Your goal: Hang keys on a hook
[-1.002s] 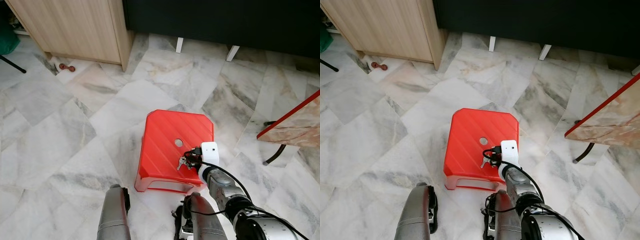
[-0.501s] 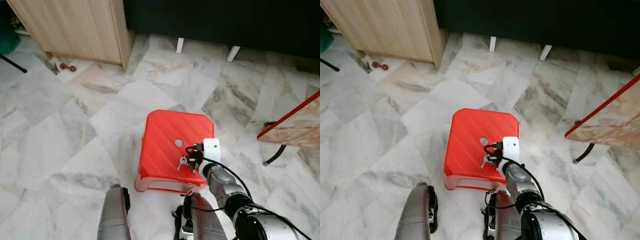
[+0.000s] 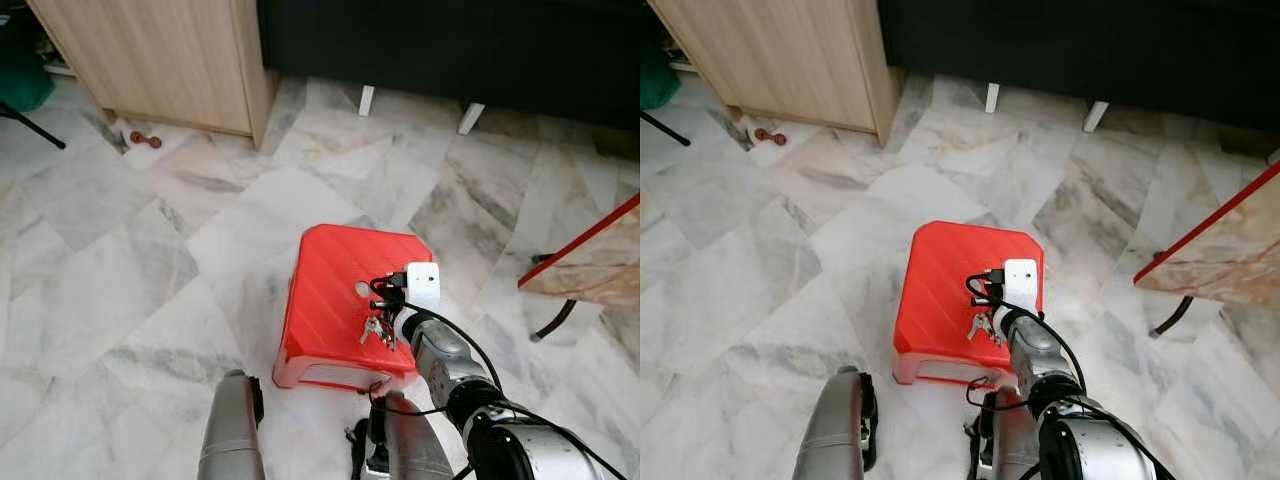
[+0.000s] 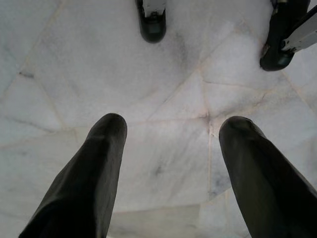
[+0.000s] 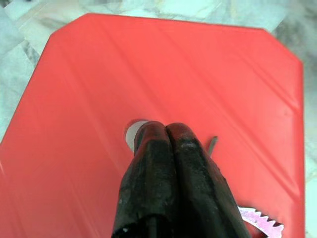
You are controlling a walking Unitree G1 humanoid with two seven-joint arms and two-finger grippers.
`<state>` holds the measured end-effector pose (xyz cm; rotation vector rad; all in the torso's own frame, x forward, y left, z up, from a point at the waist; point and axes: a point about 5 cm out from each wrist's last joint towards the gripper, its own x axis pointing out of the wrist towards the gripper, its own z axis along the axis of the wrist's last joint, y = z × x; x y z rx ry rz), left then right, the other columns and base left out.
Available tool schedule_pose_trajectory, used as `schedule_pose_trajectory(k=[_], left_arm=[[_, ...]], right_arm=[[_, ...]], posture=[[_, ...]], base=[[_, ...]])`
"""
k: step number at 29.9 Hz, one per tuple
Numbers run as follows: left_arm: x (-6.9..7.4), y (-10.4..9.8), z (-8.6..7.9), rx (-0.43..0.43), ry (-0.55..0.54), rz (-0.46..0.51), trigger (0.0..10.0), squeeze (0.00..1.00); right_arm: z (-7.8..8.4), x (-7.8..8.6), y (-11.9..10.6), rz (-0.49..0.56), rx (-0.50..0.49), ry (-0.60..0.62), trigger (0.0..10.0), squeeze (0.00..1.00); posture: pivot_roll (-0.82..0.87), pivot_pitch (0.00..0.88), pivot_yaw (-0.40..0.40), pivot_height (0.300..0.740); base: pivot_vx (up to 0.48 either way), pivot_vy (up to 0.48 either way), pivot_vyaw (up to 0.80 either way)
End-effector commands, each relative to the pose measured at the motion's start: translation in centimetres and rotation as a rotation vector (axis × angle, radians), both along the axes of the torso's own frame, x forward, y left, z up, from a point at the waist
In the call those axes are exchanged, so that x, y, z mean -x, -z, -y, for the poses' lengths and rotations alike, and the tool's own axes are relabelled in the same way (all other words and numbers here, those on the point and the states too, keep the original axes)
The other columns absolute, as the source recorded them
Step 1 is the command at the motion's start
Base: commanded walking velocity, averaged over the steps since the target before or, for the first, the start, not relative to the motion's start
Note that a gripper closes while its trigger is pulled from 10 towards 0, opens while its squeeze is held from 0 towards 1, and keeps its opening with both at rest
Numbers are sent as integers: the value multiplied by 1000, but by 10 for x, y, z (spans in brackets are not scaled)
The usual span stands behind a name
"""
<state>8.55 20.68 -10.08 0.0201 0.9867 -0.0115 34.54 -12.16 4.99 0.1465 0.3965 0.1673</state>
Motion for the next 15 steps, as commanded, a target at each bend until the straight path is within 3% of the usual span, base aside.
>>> schedule_pose_trajectory(k=[1, 2, 3, 10, 15], left_arm=[[11, 4, 3, 5, -2, -37, 10000, 0], [12, 4, 3, 6, -4, -38, 10000, 0], [12, 4, 3, 8, -5, -38, 10000, 0], [22, 5, 2, 12, -13, -43, 10000, 0], [28, 6, 2, 12, -15, -45, 10000, 0]], right_arm=[[6, 9, 14, -55, 5, 23, 10000, 0], [7, 11, 16, -77, -15, 41, 10000, 725], [7, 13, 19, -101, -36, 59, 10000, 1000], [4, 20, 30, -205, -157, 153, 10000, 1000], [1, 21, 31, -228, -193, 160, 10000, 1000]], posture=[[160, 268, -93, 650], [160, 272, -92, 650], [161, 274, -92, 650], [168, 303, -92, 650], [171, 317, -92, 650]], base=[[0, 0, 0], [0, 0, 0], [0, 0, 0], [0, 0, 0], [0, 0, 0]])
